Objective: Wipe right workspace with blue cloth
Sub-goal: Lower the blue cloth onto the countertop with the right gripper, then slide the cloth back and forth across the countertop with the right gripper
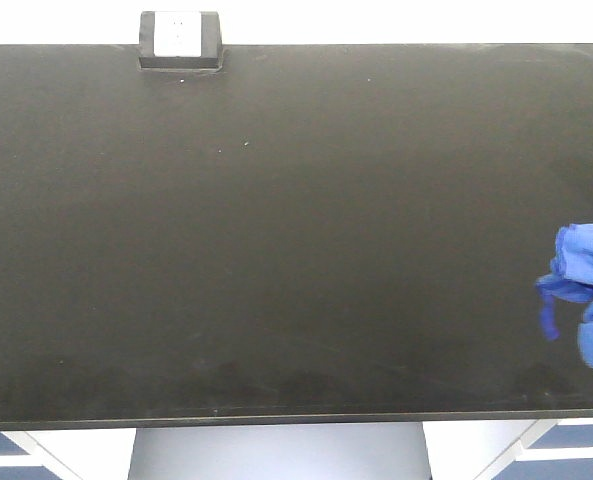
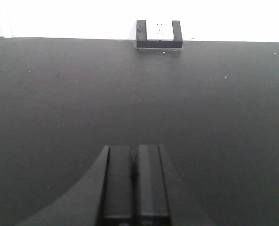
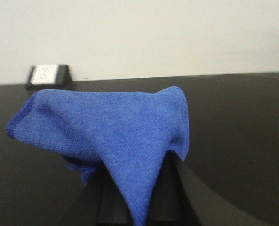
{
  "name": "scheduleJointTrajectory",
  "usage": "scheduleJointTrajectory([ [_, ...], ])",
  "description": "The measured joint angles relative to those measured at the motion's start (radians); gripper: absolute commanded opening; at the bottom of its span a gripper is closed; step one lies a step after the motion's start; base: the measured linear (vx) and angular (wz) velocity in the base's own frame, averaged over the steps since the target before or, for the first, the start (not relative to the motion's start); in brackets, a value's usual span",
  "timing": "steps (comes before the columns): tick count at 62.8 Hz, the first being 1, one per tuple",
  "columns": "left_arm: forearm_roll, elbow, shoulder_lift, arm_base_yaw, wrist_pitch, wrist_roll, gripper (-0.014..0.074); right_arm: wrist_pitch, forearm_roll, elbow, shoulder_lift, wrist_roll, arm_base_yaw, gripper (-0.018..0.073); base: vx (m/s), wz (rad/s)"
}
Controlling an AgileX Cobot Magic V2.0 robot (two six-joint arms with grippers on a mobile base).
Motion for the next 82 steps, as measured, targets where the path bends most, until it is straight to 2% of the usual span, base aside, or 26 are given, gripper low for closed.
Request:
scheduleJointTrajectory([
  [5,0.0,0.0,0.0,0.0,0.0,0.0,-0.0006,-0.001,0.038,-0.001,0.017,0.0,0.0,0.0,0.0,0.0],
  [14,0.0,0.0,0.0,0.0,0.0,0.0,-0.0006,0.023,0.039,-0.044,0.158,-0.04,0.0,0.0,0.0,0.0],
  [40,0.0,0.0,0.0,0.0,0.0,0.0,-0.0006,0.028,-0.115,-0.344,1.021,-0.066,0.0,0.0,0.0,0.0],
  [53,0.0,0.0,0.0,0.0,0.0,0.0,-0.0006,0.008,-0.125,-0.485,1.369,-0.066,0.0,0.0,0.0,0.0],
  [62,0.0,0.0,0.0,0.0,0.0,0.0,-0.0006,-0.008,-0.126,-0.55,1.53,-0.067,0.011,0.0,0.0,0.0],
  [69,0.0,0.0,0.0,0.0,0.0,0.0,-0.0006,-0.035,-0.136,-0.578,1.576,-0.069,0.062,0.0,0.0,0.0],
  [82,0.0,0.0,0.0,0.0,0.0,0.0,-0.0006,-0.123,-0.129,-0.583,1.585,-0.095,0.33,0.0,0.0,0.0],
])
